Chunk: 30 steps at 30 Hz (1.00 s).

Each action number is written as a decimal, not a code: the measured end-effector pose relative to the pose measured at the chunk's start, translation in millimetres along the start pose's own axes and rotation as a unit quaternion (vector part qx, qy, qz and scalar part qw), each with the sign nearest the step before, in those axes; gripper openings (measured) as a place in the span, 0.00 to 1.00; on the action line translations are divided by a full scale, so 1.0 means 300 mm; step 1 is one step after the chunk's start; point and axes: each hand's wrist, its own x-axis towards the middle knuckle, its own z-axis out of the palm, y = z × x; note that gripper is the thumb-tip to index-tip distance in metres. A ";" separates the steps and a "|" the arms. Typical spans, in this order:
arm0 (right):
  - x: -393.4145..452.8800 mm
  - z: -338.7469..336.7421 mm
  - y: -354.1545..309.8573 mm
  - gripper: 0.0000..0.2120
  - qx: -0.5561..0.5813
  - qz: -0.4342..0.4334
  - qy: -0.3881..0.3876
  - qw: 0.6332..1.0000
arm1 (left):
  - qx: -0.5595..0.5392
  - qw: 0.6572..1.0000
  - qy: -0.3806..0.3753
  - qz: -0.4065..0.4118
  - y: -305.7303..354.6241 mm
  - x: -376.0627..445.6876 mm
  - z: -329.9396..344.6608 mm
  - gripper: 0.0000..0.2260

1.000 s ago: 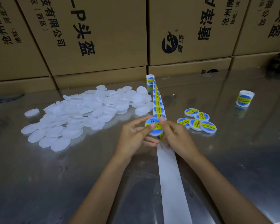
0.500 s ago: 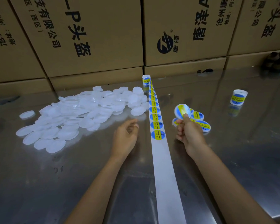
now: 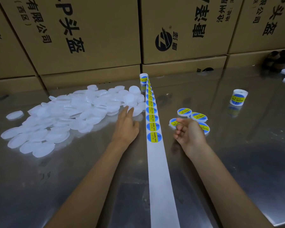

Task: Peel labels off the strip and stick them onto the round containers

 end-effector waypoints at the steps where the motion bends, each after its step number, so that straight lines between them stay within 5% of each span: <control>1: 0.002 0.007 0.004 0.11 -0.025 -0.011 0.003 1.000 | 0.015 1.000 0.004 0.004 -0.001 0.018 0.004 0.25; 6: 0.008 0.041 0.051 0.10 -0.177 -0.101 0.003 0.979 | 0.079 0.994 0.059 0.041 -0.017 0.088 0.017 0.15; 9: 0.011 0.055 0.085 0.08 -0.297 -0.212 -0.011 0.931 | 0.071 0.991 0.090 0.070 -0.028 0.094 0.023 0.12; 12: 0.014 0.067 0.100 0.06 -0.376 -0.296 -0.039 0.877 | -0.027 0.988 0.138 0.070 -0.021 0.073 0.018 0.08; 14: 0.013 0.072 0.108 0.05 -0.404 -0.335 -0.071 0.848 | -0.155 0.978 0.142 -0.007 -0.004 0.052 0.007 0.05; 18: 0.007 0.078 0.127 0.08 -0.413 -0.382 -0.106 0.820 | -0.474 0.863 0.063 -0.160 0.022 -0.022 -0.037 0.05; 22: -0.006 0.083 0.126 0.11 -0.404 -0.369 -0.125 0.827 | -0.594 0.787 -0.053 -0.158 0.052 -0.116 -0.070 0.07; 26: -0.033 0.065 0.124 0.09 -0.427 -0.416 -0.148 0.789 | -0.582 0.799 -0.094 -0.122 0.076 -0.169 -0.064 0.09; 30: -0.016 0.039 0.091 0.13 -0.472 -0.391 -0.137 0.778 | -0.560 0.815 -0.036 -0.146 0.089 -0.171 -0.059 0.10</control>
